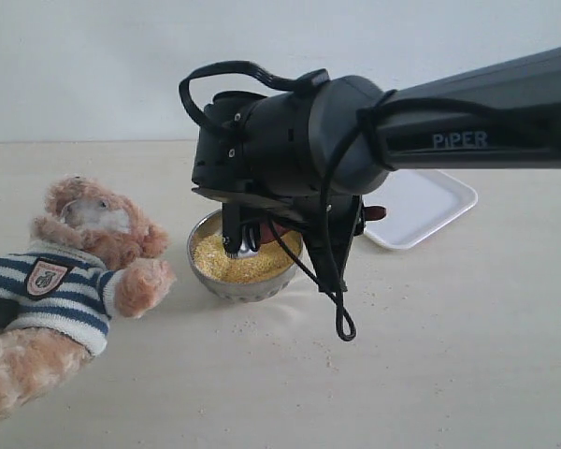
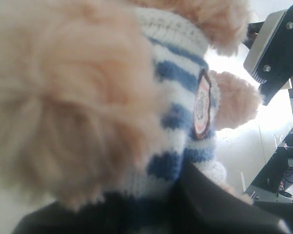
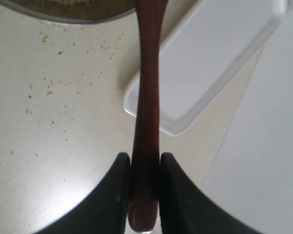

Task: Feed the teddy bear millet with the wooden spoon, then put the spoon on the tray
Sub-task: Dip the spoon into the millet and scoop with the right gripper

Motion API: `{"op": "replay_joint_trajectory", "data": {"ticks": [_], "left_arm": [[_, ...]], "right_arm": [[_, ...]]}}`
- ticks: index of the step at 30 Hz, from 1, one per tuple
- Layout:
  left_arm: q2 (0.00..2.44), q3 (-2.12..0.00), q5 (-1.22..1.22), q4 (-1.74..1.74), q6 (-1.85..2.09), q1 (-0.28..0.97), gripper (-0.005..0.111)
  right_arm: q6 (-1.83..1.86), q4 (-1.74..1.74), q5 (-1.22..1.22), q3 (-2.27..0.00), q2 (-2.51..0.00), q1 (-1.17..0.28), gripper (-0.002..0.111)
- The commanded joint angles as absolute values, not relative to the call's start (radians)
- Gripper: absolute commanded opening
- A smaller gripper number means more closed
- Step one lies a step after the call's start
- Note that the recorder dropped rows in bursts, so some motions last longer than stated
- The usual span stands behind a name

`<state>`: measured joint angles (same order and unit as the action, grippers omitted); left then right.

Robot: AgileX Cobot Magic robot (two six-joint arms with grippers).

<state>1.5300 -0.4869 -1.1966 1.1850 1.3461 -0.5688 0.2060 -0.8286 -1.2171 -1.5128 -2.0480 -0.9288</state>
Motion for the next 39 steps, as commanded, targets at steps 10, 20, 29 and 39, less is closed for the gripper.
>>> {"op": "replay_joint_trajectory", "data": {"ticks": [10, 20, 29, 39], "left_arm": [[1.521, -0.483, -1.221, 1.196, 1.354, -0.574, 0.007], [1.521, -0.483, -1.221, 1.196, 1.354, -0.574, 0.007], [1.521, -0.483, -1.221, 1.196, 1.354, -0.574, 0.007], [1.521, -0.483, -1.221, 1.196, 1.354, -0.574, 0.007]], "right_arm": [[0.263, -0.785, -1.221, -1.518, -2.062, -0.931, 0.011], [0.270, -0.739, -1.211, -1.518, -2.067, -0.949, 0.011], [0.244, -0.696, -1.211, -1.551, -2.067, -0.949, 0.011], [0.226, -0.598, -1.221, -1.598, -2.067, -0.934, 0.011]]}}
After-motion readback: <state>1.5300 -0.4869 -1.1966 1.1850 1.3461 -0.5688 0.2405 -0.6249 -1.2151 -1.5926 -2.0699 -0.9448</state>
